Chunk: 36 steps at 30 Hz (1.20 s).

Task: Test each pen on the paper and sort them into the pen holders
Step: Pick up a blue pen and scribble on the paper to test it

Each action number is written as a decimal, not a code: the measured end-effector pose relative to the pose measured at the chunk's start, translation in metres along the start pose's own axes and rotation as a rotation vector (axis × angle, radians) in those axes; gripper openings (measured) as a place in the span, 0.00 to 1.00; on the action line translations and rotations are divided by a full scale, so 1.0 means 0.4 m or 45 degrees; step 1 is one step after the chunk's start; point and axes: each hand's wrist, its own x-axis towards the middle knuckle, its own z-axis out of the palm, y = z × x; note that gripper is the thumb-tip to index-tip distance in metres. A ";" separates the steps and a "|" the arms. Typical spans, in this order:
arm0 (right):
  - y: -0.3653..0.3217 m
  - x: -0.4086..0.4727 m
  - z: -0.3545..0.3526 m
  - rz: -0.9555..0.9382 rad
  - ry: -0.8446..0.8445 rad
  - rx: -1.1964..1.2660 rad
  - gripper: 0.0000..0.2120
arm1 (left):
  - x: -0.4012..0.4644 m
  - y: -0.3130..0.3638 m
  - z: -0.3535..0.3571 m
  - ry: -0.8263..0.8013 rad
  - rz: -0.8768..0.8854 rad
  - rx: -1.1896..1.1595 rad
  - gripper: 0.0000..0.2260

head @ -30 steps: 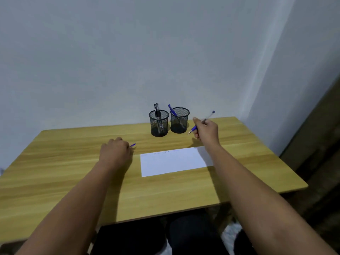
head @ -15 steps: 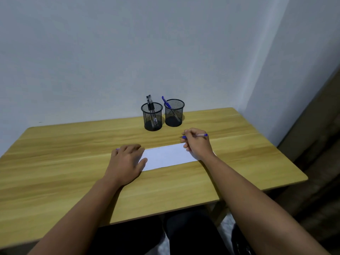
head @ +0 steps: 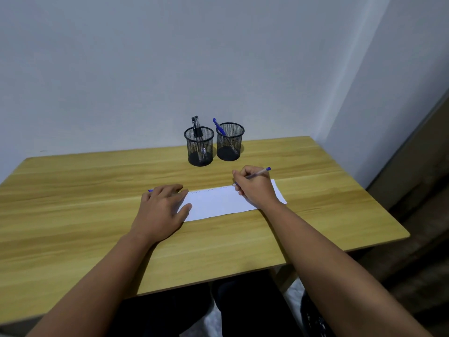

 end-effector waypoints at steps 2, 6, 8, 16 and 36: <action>0.004 0.001 0.002 -0.011 -0.029 -0.020 0.19 | -0.001 0.001 -0.001 0.000 -0.007 -0.006 0.25; 0.005 0.000 0.005 -0.046 -0.039 -0.083 0.19 | -0.002 0.001 -0.002 -0.011 -0.012 -0.003 0.25; 0.003 -0.002 0.002 -0.055 -0.011 -0.084 0.19 | -0.003 0.003 -0.003 -0.011 -0.012 -0.001 0.25; 0.003 -0.009 0.001 -0.056 0.010 -0.093 0.21 | -0.003 0.004 -0.005 -0.024 -0.017 0.009 0.26; -0.001 -0.016 -0.005 -0.031 0.125 -0.116 0.20 | -0.006 0.004 0.000 -0.022 -0.019 0.001 0.26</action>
